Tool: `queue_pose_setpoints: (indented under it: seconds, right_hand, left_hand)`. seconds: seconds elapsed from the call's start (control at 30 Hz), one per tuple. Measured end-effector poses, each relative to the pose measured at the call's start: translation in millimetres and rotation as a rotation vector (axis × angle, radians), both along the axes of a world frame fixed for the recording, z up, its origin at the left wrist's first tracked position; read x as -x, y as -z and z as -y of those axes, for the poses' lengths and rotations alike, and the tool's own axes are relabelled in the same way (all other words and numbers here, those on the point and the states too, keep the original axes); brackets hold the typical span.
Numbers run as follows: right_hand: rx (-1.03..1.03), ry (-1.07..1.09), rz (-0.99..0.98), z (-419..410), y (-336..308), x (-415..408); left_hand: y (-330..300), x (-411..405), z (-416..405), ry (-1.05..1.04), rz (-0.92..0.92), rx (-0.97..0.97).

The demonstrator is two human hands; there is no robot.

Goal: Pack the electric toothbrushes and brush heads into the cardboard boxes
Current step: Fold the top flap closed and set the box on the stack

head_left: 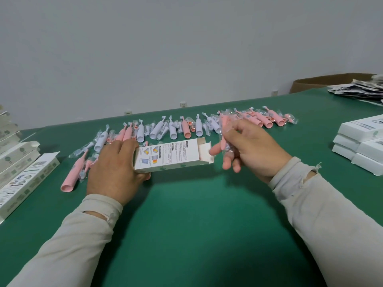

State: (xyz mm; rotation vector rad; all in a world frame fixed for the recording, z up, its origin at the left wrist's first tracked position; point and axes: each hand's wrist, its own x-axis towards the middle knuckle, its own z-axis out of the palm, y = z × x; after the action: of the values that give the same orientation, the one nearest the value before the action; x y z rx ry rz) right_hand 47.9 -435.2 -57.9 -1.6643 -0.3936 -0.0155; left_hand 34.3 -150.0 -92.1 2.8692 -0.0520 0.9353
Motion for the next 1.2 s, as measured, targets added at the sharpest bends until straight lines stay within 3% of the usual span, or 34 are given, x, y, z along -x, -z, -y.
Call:
queue_pose_setpoints:
  seconds: [0.13, 0.2, 0.37, 0.43, 1.2]
  right_hand:
    - [0.357, 0.064, 0.129, 1.4, 6.5, -0.2]
    - [0.435, 0.079, 0.146, 0.6, 6.8, 0.6]
    - [0.059, 0.034, 0.083, -0.9, -1.4, 1.3]
    - [-0.004, -0.014, 0.059, -2.2, -2.6, 2.7]
    - [-0.018, -0.123, -0.091, -11.8, 3.1, 6.7]
  left_hand:
    - [-2.3, 2.1, -1.1, -0.026, -0.011, 0.023]
    - [-3.5, 1.7, -1.8, -0.027, -0.026, 0.033]
    - [-6.6, 2.3, -1.4, -0.038, -0.040, 0.042]
    - [-7.3, 3.1, -0.6, -0.043, -0.040, 0.047]
    - [-7.1, 4.0, 3.5, -0.071, -0.047, 0.037]
